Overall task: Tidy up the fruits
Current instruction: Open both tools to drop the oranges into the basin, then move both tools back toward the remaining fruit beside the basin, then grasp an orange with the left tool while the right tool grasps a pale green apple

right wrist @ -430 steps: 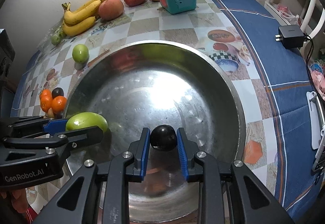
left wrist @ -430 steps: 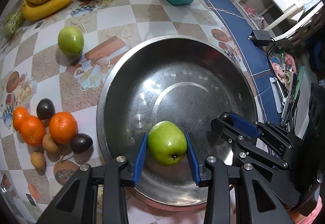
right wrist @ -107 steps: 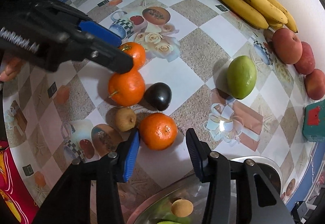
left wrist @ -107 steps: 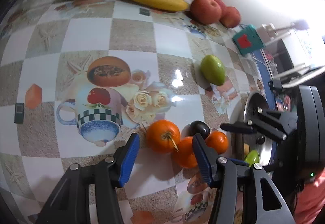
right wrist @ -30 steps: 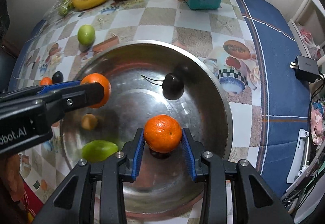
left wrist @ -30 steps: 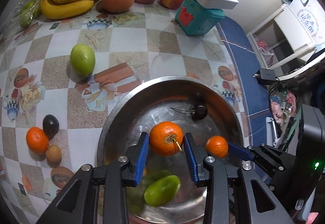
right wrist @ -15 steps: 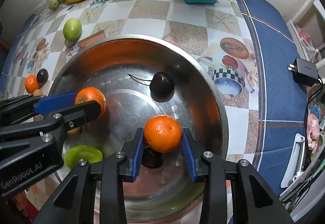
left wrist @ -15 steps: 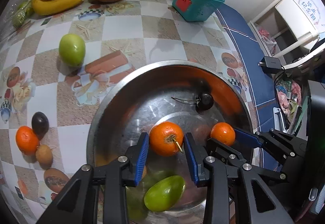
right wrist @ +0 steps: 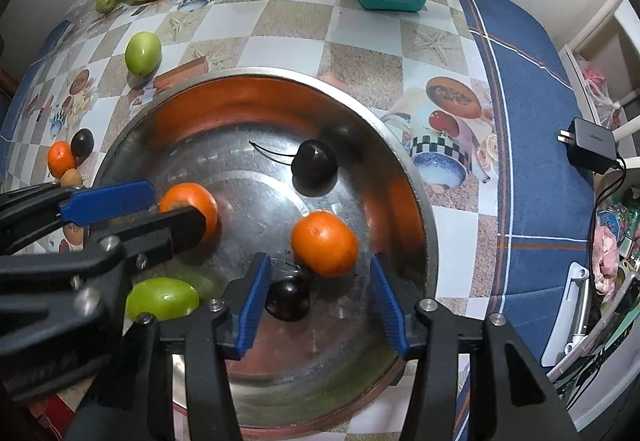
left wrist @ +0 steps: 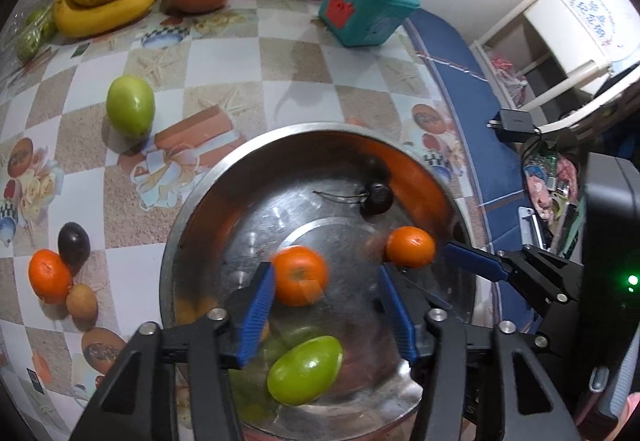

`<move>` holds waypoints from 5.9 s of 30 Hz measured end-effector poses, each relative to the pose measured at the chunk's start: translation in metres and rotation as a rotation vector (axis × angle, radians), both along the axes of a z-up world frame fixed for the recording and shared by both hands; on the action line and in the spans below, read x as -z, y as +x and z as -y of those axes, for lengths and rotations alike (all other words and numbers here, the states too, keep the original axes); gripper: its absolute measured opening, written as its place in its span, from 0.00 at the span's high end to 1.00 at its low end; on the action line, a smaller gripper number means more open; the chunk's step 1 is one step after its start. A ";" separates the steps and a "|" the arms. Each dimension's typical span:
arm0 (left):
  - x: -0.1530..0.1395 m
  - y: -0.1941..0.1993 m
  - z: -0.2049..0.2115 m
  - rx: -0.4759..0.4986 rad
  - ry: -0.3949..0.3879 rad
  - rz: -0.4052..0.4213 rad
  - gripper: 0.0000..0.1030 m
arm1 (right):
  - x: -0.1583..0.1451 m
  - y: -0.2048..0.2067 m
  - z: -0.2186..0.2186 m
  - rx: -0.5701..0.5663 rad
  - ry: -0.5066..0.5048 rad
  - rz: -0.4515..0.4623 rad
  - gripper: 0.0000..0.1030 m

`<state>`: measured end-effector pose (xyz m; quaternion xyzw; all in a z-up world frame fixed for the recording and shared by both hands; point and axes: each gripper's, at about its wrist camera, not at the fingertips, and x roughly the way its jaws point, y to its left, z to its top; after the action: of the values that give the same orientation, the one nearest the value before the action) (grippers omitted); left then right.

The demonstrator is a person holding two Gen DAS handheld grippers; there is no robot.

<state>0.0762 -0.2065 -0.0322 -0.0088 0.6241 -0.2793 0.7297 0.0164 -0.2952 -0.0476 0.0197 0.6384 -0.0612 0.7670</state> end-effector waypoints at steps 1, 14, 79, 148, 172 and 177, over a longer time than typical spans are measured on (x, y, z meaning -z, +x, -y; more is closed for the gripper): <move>-0.002 0.000 0.000 0.000 0.000 0.004 0.40 | -0.002 0.000 0.001 0.002 -0.003 0.002 0.41; -0.026 0.010 -0.041 -0.085 0.095 0.132 0.15 | -0.020 -0.005 -0.005 0.005 -0.039 0.004 0.16; 0.007 0.022 -0.274 -0.228 0.124 0.159 0.02 | -0.023 0.049 -0.203 -0.529 -0.073 0.103 0.05; 0.039 0.057 -0.173 -0.001 0.067 -0.001 0.41 | 0.001 0.187 -0.133 -0.285 0.123 0.089 0.57; 0.043 0.071 -0.188 -0.094 -0.061 -0.039 0.59 | 0.014 0.188 -0.135 -0.239 0.145 0.050 0.61; 0.041 0.069 -0.198 -0.128 -0.097 -0.041 0.59 | -0.002 0.179 -0.137 -0.244 0.141 0.069 0.61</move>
<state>0.1453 -0.0087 -0.0732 -0.0898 0.6228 -0.2616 0.7319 0.1956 -0.1587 -0.0455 -0.0018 0.6119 0.0783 0.7871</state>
